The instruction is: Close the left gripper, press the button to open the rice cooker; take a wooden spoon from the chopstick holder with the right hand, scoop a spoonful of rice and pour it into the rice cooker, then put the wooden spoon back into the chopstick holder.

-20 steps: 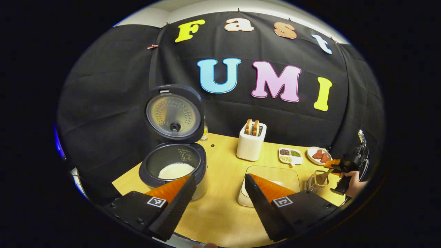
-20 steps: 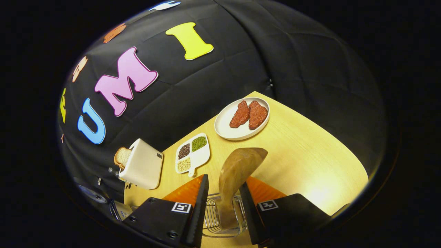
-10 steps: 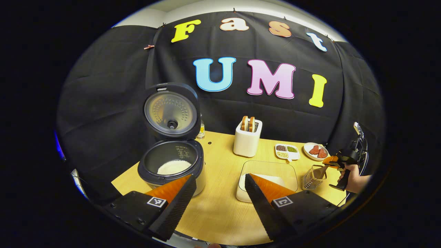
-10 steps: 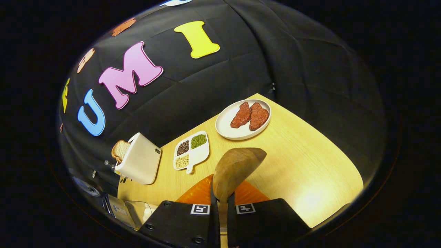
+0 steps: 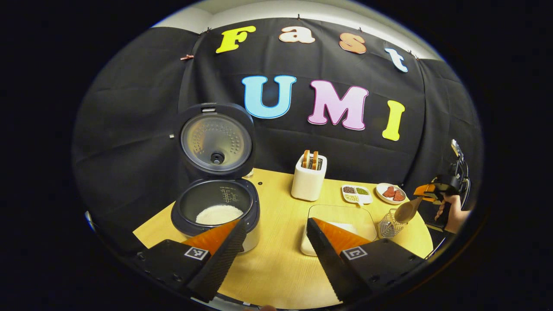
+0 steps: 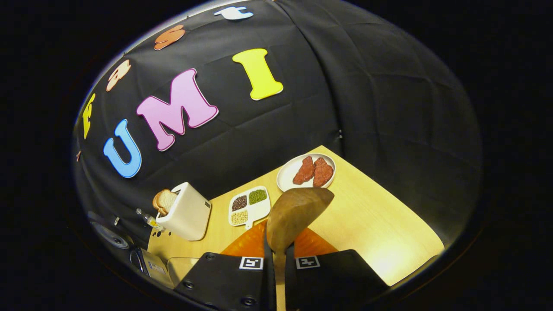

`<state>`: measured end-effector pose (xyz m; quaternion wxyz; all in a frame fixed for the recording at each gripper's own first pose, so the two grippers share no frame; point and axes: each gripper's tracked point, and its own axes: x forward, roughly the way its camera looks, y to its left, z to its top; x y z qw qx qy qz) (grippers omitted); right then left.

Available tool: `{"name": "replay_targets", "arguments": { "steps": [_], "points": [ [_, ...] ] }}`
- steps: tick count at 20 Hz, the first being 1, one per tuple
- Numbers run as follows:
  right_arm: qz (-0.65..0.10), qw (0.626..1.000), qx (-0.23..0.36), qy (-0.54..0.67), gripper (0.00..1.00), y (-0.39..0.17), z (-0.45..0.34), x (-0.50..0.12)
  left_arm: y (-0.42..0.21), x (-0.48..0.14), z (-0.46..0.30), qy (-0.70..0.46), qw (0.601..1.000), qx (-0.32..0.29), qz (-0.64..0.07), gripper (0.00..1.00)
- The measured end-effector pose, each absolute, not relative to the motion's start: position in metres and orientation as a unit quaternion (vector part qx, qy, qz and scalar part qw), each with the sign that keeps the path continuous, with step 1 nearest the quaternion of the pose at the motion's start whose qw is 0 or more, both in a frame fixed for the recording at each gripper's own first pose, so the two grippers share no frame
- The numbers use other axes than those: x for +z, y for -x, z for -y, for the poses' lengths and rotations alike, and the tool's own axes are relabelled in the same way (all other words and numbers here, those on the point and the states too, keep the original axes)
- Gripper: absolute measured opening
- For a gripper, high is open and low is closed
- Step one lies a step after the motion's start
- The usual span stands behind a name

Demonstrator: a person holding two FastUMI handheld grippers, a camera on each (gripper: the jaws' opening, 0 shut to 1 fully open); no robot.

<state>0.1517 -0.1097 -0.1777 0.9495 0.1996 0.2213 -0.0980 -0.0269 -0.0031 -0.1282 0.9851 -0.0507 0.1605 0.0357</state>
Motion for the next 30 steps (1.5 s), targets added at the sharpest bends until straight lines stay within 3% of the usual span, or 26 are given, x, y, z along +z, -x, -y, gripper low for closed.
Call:
{"name": "replay_targets", "arguments": {
  "steps": [6,13,18,30],
  "points": [
    [-0.195,0.959,-0.059,-0.198,0.12,-0.141,0.05,-0.131,0.037,-0.141,-0.03,0.028,0.987,0.026,-0.154,0.96],
    [-0.197,0.97,0.028,-0.141,0.12,-0.14,-0.047,-0.13,0.038,-0.159,-0.065,0.018,0.986,0.023,-0.166,0.96],
    [-0.22,0.969,0.047,-0.097,0.13,-0.138,-0.09,-0.167,0.036,-0.177,-0.089,0.037,0.982,0.013,-0.186,0.96],
    [-0.238,0.971,0.017,-0.02,0.13,-0.139,-0.119,-0.269,0.022,-0.207,-0.127,0.034,0.978,0.023,-0.206,0.96]
  ]
}}
